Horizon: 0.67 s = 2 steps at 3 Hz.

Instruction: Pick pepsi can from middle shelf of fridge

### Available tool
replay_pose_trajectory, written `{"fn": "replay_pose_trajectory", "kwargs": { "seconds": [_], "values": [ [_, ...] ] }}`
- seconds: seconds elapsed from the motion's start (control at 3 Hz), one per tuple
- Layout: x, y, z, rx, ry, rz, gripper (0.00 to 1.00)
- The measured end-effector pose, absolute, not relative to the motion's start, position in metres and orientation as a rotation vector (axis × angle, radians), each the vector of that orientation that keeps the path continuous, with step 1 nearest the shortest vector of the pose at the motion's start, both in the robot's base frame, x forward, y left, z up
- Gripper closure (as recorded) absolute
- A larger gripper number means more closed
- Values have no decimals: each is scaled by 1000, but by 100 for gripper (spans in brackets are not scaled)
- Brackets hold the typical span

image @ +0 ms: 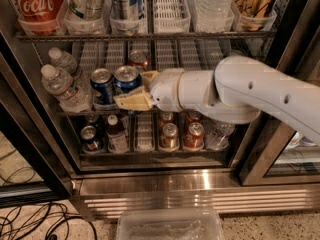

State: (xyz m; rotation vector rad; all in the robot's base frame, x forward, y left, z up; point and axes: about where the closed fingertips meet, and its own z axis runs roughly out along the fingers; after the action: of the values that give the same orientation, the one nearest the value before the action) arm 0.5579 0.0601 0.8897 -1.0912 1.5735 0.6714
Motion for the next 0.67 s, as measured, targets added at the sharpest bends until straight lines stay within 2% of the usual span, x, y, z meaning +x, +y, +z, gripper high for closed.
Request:
{"fn": "replay_pose_trajectory", "kwargs": {
  "seconds": [0.67],
  "values": [
    [560, 52, 907, -1243, 1543, 731, 100]
  ]
}}
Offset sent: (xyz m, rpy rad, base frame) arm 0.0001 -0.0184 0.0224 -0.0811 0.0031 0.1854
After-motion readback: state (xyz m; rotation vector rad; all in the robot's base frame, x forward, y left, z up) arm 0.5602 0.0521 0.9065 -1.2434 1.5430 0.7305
